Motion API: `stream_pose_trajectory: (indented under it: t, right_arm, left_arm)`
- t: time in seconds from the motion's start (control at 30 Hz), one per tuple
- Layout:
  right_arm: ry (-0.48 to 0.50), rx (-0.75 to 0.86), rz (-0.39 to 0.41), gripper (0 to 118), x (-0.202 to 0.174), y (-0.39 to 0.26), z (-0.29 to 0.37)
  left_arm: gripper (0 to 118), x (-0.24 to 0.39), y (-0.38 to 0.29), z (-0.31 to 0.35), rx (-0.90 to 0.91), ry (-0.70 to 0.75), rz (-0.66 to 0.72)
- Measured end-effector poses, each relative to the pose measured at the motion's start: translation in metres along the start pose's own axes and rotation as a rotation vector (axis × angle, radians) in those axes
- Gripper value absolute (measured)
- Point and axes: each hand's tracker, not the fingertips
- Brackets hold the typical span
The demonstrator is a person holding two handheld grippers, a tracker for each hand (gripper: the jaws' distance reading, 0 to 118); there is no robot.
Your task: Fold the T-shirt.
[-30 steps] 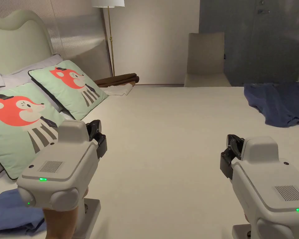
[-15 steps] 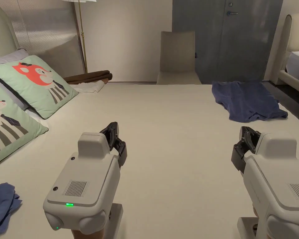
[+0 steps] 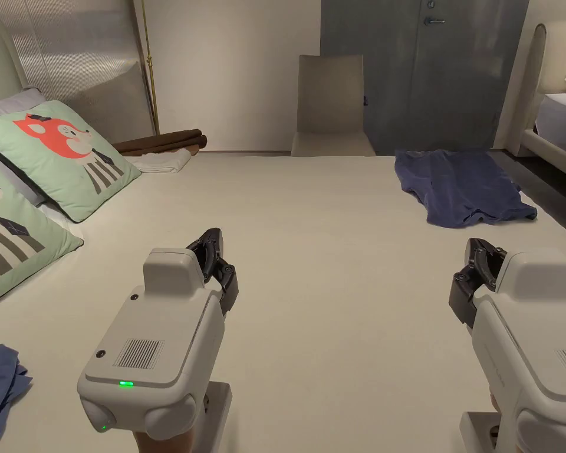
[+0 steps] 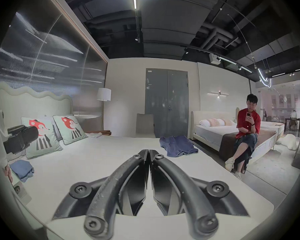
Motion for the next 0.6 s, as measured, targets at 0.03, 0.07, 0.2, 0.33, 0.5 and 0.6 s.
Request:
stream_pose_trajectory:
  t: [0.03,0.07,0.2,0.33,0.5,0.6]
  right_arm:
    - [-0.001,0.0,0.0,0,0.0002,-0.0002,-0.0004]
    - [-0.004,0.001,0.002,0,-0.0002,-0.0001,-0.0005]
    - [-0.002,-0.001,0.003,0,-0.0012,0.0017,-0.0005]
    - [-0.002,0.003,0.007,0,-0.0013,0.0022,-0.001]
    - [-0.004,0.006,0.012,0,-0.0021,0.0035,0.0001]
    - [-0.004,0.005,0.019,0,-0.0033,0.004,0.0005]
  left_arm:
    - [0,-0.0008,0.0001,-0.0006,-0.001,-0.001,0.0]
    - [0,-0.0014,0.0,-0.0011,-0.002,-0.001,0.0]
    - [0,-0.0019,0.0003,-0.0004,-0.001,-0.003,-0.003]
    - [0,-0.0018,0.0006,0.0,0.0,-0.003,-0.009]
    - [0,-0.0013,0.0019,0.0024,0.0,-0.012,-0.009]
    - [0,-0.0009,0.0021,0.0026,0.002,-0.014,-0.008]
